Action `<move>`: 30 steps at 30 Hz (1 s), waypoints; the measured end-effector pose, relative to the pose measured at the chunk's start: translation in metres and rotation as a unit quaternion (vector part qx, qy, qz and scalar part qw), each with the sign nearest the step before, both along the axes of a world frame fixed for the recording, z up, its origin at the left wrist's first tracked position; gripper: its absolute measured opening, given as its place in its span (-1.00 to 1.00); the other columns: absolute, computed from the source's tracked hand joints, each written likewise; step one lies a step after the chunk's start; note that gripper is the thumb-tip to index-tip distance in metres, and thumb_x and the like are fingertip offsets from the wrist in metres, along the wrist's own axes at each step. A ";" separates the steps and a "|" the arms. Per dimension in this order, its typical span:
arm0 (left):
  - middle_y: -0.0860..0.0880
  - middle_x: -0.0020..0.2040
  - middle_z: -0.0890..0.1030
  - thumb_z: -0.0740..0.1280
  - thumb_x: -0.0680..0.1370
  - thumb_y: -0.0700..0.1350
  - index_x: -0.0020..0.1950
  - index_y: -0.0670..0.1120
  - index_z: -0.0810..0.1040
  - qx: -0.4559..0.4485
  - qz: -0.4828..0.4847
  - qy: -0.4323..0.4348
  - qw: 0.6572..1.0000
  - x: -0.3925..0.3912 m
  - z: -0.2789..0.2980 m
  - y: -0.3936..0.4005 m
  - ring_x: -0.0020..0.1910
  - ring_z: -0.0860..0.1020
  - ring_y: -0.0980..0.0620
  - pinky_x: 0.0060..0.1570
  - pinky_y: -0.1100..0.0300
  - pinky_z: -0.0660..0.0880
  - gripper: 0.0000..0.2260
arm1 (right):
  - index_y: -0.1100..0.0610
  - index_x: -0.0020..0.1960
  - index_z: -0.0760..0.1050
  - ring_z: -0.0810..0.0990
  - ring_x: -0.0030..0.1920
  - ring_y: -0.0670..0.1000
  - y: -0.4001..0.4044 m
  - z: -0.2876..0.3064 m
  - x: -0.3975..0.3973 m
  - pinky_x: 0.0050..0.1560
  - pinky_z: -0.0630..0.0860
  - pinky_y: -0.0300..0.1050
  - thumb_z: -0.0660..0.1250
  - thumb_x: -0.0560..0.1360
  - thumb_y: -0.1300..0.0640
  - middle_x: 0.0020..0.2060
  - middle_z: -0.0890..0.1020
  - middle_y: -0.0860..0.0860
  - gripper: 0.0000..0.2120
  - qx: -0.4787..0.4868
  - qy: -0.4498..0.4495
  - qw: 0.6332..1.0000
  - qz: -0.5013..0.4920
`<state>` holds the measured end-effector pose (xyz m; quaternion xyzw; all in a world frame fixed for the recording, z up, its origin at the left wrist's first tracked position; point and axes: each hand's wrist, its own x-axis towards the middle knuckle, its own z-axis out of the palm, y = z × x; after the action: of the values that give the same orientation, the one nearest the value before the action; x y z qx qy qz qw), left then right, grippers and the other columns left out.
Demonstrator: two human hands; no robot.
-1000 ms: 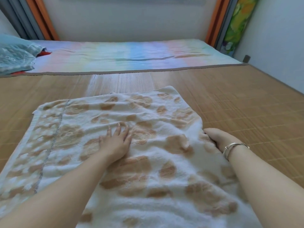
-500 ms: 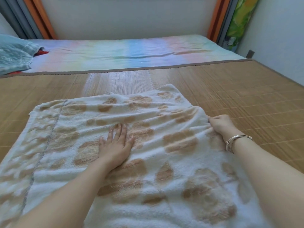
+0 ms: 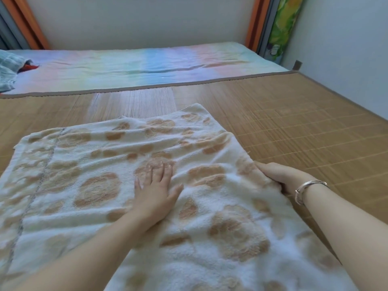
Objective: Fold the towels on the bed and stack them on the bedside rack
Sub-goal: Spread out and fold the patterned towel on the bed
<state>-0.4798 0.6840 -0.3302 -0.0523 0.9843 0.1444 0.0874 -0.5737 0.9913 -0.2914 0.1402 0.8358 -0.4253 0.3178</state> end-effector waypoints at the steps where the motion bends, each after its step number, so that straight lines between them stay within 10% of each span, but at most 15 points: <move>1: 0.10 0.56 -0.26 -0.11 0.54 0.37 0.53 0.19 -0.27 -0.008 0.003 -0.011 1.000 -0.001 -0.001 0.003 0.52 -0.33 -0.02 0.46 -0.20 -0.27 -0.36 | 0.18 0.11 0.57 0.69 -0.04 0.13 -0.003 0.001 0.003 0.07 0.60 0.05 0.23 0.43 -0.38 -0.04 0.70 0.12 -0.36 0.012 0.011 1.000 0.023; 8: 0.12 0.53 -0.35 -0.25 0.41 0.50 0.48 0.25 -0.39 -0.021 0.016 -0.036 0.999 -0.004 -0.005 0.006 0.50 -0.39 -0.03 0.42 -0.24 -0.35 -0.28 | 0.20 -0.31 0.61 0.41 -0.45 0.02 -0.014 0.001 0.007 -0.37 0.33 -0.15 0.26 0.51 -0.21 -0.48 0.46 0.08 -0.49 0.134 0.190 0.970 0.070; 11: 0.13 0.53 -0.35 -0.29 0.38 0.51 0.47 0.25 -0.40 -0.018 0.018 -0.021 0.999 -0.004 -0.008 0.006 0.50 -0.37 -0.02 0.42 -0.24 -0.34 -0.26 | 0.12 -0.52 0.29 0.31 -0.48 0.09 0.002 -0.005 0.003 -0.39 0.26 -0.12 0.28 0.54 0.05 -0.55 0.41 0.11 -0.52 0.237 0.295 0.925 0.024; 18: 0.08 0.55 -0.31 -0.21 0.48 0.43 0.52 0.16 -0.34 -0.027 0.015 -0.025 0.999 0.001 -0.002 0.009 0.52 -0.33 -0.05 0.45 -0.21 -0.29 -0.30 | 0.12 -0.43 0.29 0.39 -0.43 0.08 0.011 -0.007 0.020 -0.34 0.26 -0.10 0.05 0.59 -0.18 -0.49 0.40 0.02 -0.47 0.204 0.202 0.958 -0.003; 24: 0.10 0.56 -0.20 -0.17 0.60 0.25 0.57 0.04 -0.21 -0.003 0.000 0.055 0.998 0.051 0.005 0.033 0.54 -0.25 0.06 0.48 -0.06 -0.27 -0.40 | 0.09 -0.36 0.30 0.33 -0.40 0.03 0.027 -0.006 0.045 -0.35 0.21 -0.12 0.20 0.58 0.05 -0.43 0.37 0.04 -0.66 0.039 0.187 0.981 -0.032; 30: 0.15 0.50 -0.42 -0.19 0.45 0.45 0.52 0.18 -0.32 -0.009 -0.022 -0.026 0.999 0.051 -0.001 0.034 0.49 -0.38 0.02 0.45 -0.21 -0.30 -0.27 | 0.11 -0.30 0.30 0.36 -0.40 0.02 0.026 -0.005 0.059 -0.38 0.21 -0.11 0.16 0.60 -0.05 -0.41 0.42 0.00 -0.64 0.172 0.282 0.944 -0.004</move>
<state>-0.4284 0.7177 -0.3314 -0.0351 0.9838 0.1326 0.1156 -0.5149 1.0170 -0.2967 0.0703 0.9511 -0.2983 0.0389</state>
